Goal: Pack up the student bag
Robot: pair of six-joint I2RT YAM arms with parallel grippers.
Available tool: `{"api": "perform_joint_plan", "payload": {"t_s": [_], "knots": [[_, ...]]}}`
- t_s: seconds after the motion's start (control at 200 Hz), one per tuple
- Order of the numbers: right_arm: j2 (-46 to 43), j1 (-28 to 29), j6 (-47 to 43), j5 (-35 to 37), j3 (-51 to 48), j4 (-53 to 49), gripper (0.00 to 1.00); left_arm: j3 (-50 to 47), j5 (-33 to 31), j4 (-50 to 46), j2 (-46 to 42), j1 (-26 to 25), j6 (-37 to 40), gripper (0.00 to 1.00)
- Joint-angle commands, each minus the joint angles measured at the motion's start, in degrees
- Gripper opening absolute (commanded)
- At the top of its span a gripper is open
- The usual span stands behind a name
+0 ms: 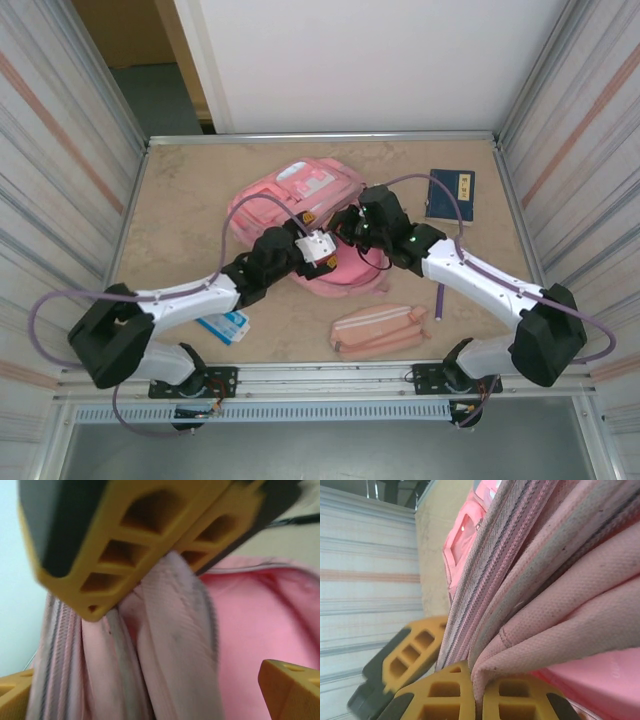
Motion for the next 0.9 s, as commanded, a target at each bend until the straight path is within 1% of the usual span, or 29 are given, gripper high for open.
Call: {"api": "perform_joint_plan", "payload": {"t_s": [0.0, 0.055, 0.085, 0.105, 0.15, 0.241, 0.316, 0.416, 0.561, 0.621, 0.682, 0.732, 0.792, 0.892], "knots": [[0.2, 1.5, 0.8, -2.4, 3.2, 2.4, 0.14, 5.8, -11.1, 1.0, 1.1, 2.7, -5.9, 0.9], [-0.2, 1.6, -0.5, -2.1, 2.0, 0.8, 0.36, 8.0, -9.7, -4.0, 0.7, 5.3, -11.5, 0.81], [-0.7, 1.6, -0.9, -1.4, 1.3, -0.7, 0.44, 8.3, -7.8, -5.3, 0.4, 6.6, -13.6, 0.76], [-1.1, 1.6, -2.9, -0.8, 0.8, -2.2, 0.48, 8.2, -6.1, -5.4, 0.3, 7.4, -14.8, 0.74], [-2.1, 1.5, -4.3, 1.0, -0.5, -6.0, 0.54, 7.5, -2.8, -4.4, 0.2, 9.0, -16.4, 0.69], [-5.7, 1.4, -6.0, 4.2, -3.8, -12.8, 0.62, 6.3, -2.5, -1.9, 0.4, 10.1, -17.0, 0.63], [-9.1, 0.9, -6.5, 5.6, -7.1, -17.6, 0.65, 6.1, -2.5, -1.8, 0.7, 10.8, -16.6, 0.61], [-13.5, -0.1, -7.2, 6.7, -10.6, -22.2, 0.66, 6.0, -0.7, -0.3, 2.2, 11.7, -16.9, 0.62], [-17.4, -0.9, -7.9, 10.1, -12.8, -27.1, 0.67, 5.7, -0.2, 0.8, 2.9, 12.0, -17.5, 0.62], [-18.1, -2.8, -10.2, 10.2, -12.9, -28.0, 0.67, 5.4, 0.6, 2.0, 2.9, 12.5, -18.2, 0.62], [-18.4, -7.1, -14.4, 10.4, -11.9, -29.7, 0.7, 5.6, 2.0, 1.6, 2.7, 13.3, -19.1, 0.62], [-18.1, -11.8, -18.2, 10.8, -10.9, -31.1, 0.76, 6.1, 2.7, 0.4, 2.4, 13.8, -19.9, 0.62], [-17.4, -18.7, -22.6, 9.3, -10.1, -30.3, 0.76, 6.3, 3.1, -0.3, 2.6, 13.9, -20.5, 0.62], [-13.9, -28.7, -28.6, 5.2, -8.4, -25.5, 0.76, 6.3, 3.1, 0.3, 4.3, 14.1, -21.1, 0.64]]}}
